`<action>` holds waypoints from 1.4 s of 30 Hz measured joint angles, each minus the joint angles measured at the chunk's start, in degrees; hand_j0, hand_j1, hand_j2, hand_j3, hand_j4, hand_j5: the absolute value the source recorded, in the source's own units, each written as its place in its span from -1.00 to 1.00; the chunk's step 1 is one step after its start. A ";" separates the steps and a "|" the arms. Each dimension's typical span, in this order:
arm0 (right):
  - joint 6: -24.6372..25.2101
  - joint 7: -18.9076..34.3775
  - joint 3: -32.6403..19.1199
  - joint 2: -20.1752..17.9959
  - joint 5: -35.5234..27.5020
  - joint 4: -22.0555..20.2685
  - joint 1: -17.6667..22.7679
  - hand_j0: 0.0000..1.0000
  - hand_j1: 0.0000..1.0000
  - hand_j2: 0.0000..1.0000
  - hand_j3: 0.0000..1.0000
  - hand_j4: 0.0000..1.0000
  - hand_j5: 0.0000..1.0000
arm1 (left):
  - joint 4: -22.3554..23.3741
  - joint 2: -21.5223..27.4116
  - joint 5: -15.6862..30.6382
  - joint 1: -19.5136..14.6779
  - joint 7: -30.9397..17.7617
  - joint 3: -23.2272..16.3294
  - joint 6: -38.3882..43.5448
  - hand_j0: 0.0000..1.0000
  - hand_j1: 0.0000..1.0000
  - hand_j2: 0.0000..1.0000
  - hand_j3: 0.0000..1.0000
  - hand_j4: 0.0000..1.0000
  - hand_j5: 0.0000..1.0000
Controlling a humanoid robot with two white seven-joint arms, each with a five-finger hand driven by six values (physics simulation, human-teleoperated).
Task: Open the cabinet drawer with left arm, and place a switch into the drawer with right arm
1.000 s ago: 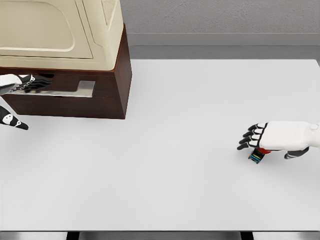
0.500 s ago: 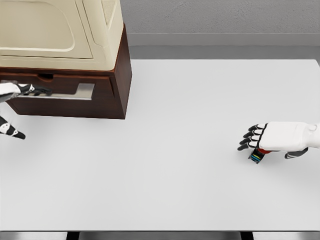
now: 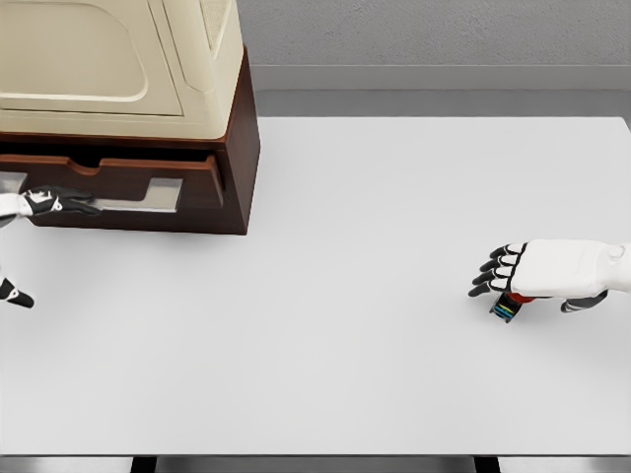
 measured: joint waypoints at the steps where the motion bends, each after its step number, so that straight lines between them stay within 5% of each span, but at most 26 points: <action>1: 0.00 0.00 -0.01 0.00 0.00 0.00 0.00 0.89 0.89 0.89 0.89 0.89 0.89 | -0.11 0.16 -0.02 0.00 -0.09 -0.04 -0.16 1.00 1.00 1.00 1.00 1.00 1.00; 16: 0.00 0.00 -0.01 0.21 0.00 0.00 0.00 0.65 0.65 0.65 0.65 0.65 0.65 | -1.45 3.25 1.58 0.01 -2.80 -0.15 -3.48 1.00 1.00 1.00 1.00 1.00 1.00; 42: 0.00 0.00 0.14 0.63 0.00 0.02 0.00 0.52 0.52 0.52 0.52 0.52 0.52 | -2.75 4.69 4.85 0.00 -2.92 -0.23 -5.39 1.00 1.00 1.00 1.00 1.00 1.00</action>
